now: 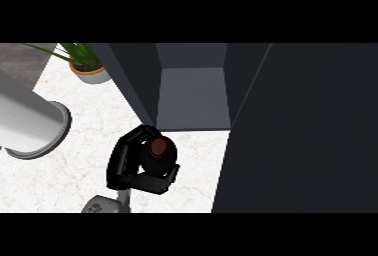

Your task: Pick up the wine, place it into the cabinet and close the cabinet

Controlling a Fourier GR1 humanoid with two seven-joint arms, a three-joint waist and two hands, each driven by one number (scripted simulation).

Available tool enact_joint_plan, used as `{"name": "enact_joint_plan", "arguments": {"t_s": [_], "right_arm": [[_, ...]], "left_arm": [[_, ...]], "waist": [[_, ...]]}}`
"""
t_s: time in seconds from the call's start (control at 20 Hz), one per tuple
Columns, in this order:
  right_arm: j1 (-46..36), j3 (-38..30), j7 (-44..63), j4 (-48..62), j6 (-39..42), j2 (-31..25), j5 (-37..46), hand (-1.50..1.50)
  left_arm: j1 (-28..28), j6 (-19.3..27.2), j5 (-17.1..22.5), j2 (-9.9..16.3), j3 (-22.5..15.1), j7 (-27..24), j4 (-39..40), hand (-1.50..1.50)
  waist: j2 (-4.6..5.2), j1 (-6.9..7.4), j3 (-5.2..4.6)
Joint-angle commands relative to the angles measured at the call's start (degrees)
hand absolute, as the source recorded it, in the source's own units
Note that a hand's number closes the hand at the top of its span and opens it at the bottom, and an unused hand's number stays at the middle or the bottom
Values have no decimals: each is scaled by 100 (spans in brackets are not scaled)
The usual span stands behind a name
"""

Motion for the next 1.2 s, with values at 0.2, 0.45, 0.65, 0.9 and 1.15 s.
{"name": "enact_joint_plan", "arguments": {"t_s": [0.2,0.45,0.65,0.9,1.15], "right_arm": [[273,182,565,-1203,-154,-38,441,-150],[722,274,118,-1300,-68,-219,293,-150],[473,301,84,-1046,0,-111,185,-150],[939,243,-454,-1194,57,-253,15,-150],[654,121,-137,-1140,45,-182,5,-150]], "left_arm": [[-1041,296,-140,-24,234,107,919,150],[-1507,519,-48,-24,193,34,1324,150],[-2230,690,211,-25,144,235,2021,150],[-2607,810,363,-25,170,-7,2536,150],[-3178,565,762,-25,289,-590,3638,150]], "waist": [[5,4,-6],[3,-46,0],[18,-55,-4],[9,-116,5],[42,-99,-8]]}}
